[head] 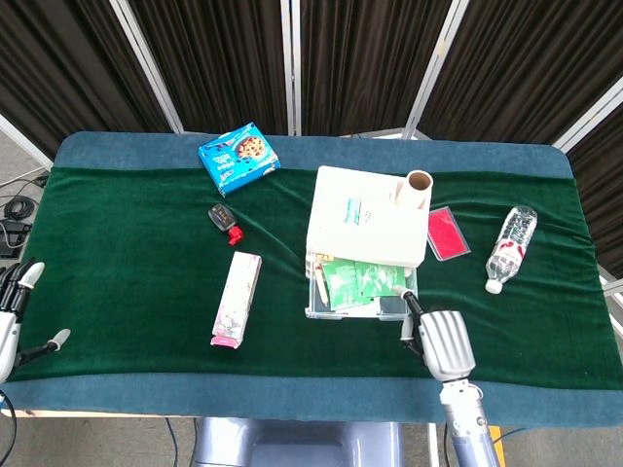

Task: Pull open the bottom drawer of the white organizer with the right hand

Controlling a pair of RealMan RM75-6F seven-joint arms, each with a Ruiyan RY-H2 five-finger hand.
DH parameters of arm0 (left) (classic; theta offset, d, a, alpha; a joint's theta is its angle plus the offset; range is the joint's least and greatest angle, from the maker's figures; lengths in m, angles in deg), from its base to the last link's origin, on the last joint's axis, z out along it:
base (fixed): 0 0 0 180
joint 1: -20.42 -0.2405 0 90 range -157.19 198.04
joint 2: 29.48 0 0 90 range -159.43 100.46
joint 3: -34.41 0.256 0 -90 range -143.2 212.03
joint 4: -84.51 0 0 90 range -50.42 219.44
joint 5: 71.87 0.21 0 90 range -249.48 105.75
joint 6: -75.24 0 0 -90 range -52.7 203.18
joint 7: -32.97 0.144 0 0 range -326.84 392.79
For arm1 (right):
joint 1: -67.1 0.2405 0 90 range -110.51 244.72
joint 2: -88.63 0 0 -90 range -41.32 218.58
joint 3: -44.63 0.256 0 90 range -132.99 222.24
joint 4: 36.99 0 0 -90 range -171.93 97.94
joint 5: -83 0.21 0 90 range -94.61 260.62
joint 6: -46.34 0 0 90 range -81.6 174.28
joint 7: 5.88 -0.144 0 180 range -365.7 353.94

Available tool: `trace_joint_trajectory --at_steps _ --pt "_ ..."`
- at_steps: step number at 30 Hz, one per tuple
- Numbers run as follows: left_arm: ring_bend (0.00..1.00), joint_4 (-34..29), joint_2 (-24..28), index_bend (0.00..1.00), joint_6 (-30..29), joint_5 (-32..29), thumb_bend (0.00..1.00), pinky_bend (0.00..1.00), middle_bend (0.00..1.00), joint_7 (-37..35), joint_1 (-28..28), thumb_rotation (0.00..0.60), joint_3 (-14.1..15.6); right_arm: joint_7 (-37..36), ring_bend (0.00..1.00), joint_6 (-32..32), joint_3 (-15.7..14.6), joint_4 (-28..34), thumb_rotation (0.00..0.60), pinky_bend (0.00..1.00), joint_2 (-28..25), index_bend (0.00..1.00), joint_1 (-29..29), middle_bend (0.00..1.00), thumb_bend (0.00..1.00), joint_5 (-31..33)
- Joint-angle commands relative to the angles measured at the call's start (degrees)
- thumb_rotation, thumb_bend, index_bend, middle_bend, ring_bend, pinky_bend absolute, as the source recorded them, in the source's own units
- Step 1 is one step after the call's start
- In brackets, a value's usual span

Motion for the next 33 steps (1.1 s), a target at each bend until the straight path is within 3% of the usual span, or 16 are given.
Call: trace_joint_trajectory --at_steps 1,7,10,12,14,17,19,25,33 --pt "0.00 0.01 0.03 0.00 -0.08 -0.02 0.16 0.00 0.00 -0.06 -0.03 0.600 -0.04 -0.88 0.79 -1.99 0.14 -0.86 0.600 0.57 -0.92 0.25 -0.75 0.81 0.67 -2.25" --pt "0.00 0.15 -0.09 0.00 -0.18 0.04 0.16 0.00 0.00 -0.03 -0.03 0.600 -0.06 -5.82 0.74 -7.35 1.34 -3.34 0.600 0.51 -3.59 0.25 -2.70 0.76 0.63 -6.07" --pt "0.00 0.33 -0.29 0.00 -0.01 0.04 0.16 0.00 0.00 0.14 0.05 0.600 -0.03 -10.34 0.65 -9.66 1.90 -5.66 0.600 0.38 -5.57 0.25 -3.57 0.65 0.59 -7.72" --pt "0.00 0.47 -0.37 0.00 0.21 -0.03 0.16 0.00 0.00 0.17 0.12 0.600 0.00 -13.94 0.52 -9.96 1.73 -7.30 0.600 0.22 -7.75 0.23 -4.04 0.51 0.53 -8.04" --pt "0.00 0.71 -0.47 0.00 0.36 -0.18 0.16 0.00 0.00 0.33 0.17 0.600 -0.04 -16.70 0.30 -9.17 1.16 -8.64 0.600 0.06 -10.27 0.18 -4.45 0.29 0.44 -7.52" --pt "0.00 1.16 -0.69 0.00 0.65 -0.35 0.16 0.00 0.00 0.74 0.27 0.600 -0.04 -19.08 0.06 -6.86 -0.05 -10.69 0.600 0.00 -14.36 0.10 -5.29 0.08 0.33 -5.40" --pt "0.00 1.66 -0.90 0.00 1.08 -0.41 0.16 0.00 0.00 1.62 0.33 0.600 0.17 -19.70 0.00 -5.27 -0.89 -12.03 0.600 0.00 -16.55 0.06 -5.94 0.02 0.28 -3.78" --pt "0.00 2.81 -1.69 0.00 2.36 -0.80 0.15 0.00 0.00 3.44 0.55 0.600 0.61 -20.56 0.00 -3.55 -2.00 -16.26 0.600 0.00 -18.63 0.01 -7.43 0.00 0.23 -1.30" --pt "0.00 3.37 -2.45 0.00 2.37 -0.33 0.15 0.00 0.00 4.28 0.70 0.600 0.87 -22.02 0.00 -3.42 -1.91 -16.02 0.600 0.00 -19.37 0.00 -7.80 0.00 0.23 -2.04"
